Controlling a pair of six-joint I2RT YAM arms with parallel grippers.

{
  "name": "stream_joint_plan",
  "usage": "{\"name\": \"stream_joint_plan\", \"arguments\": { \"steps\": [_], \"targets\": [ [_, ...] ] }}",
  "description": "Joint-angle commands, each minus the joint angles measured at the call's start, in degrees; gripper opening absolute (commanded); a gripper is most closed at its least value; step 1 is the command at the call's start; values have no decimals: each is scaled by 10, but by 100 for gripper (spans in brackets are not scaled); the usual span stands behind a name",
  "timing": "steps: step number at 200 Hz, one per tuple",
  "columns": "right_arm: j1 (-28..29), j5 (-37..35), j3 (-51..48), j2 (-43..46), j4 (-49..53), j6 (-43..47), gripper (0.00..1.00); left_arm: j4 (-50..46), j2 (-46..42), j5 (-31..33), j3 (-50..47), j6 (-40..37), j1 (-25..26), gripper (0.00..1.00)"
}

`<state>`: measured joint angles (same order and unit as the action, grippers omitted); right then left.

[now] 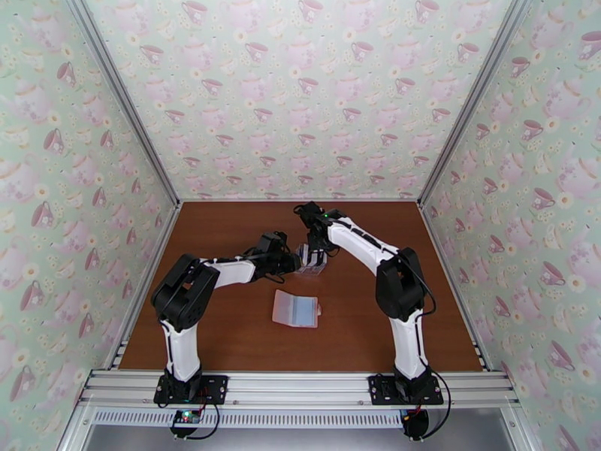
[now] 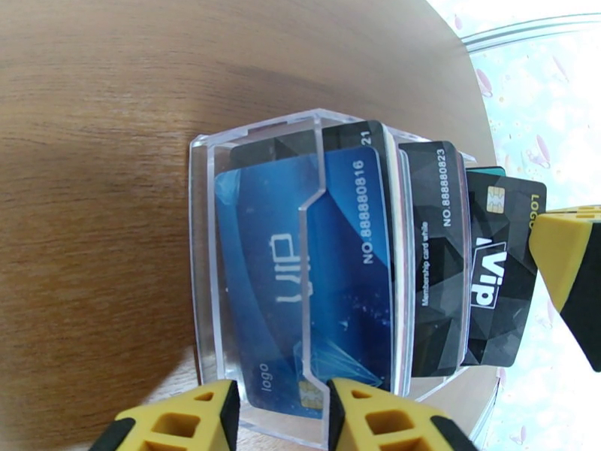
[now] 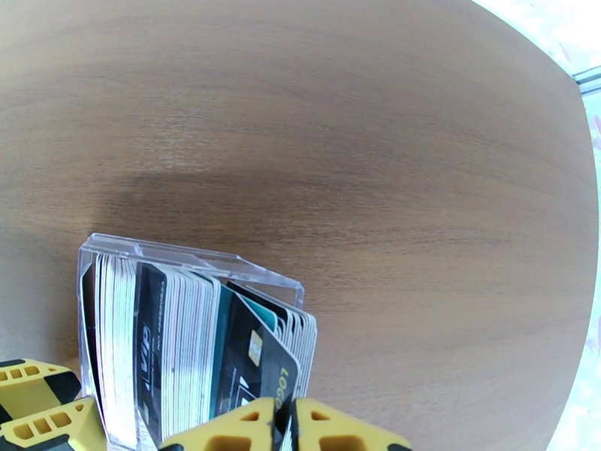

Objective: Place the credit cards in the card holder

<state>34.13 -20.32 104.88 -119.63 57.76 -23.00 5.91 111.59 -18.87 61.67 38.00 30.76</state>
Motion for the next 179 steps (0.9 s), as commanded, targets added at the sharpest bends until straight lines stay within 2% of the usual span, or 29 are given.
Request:
{"name": "stream_joint_plan", "arguments": {
  "steps": [1,25,52,91,179],
  "targets": [
    [-3,10,-8,21,5,7,11,-37,28,13,-14,4,-1,37],
    [0,34,-11,23,-6,3,4,-36,30,11,-14,5,-2,37],
    [3,74,-15,20,-20,-8,3,-36,31,11,-12,6,-1,37],
    [4,91,-20,7,-27,-22,3,-38,30,10,-11,6,-2,37],
    [3,115,-74,28,-53,-58,15,-37,29,11,-11,7,-1,37]
  ]
}}
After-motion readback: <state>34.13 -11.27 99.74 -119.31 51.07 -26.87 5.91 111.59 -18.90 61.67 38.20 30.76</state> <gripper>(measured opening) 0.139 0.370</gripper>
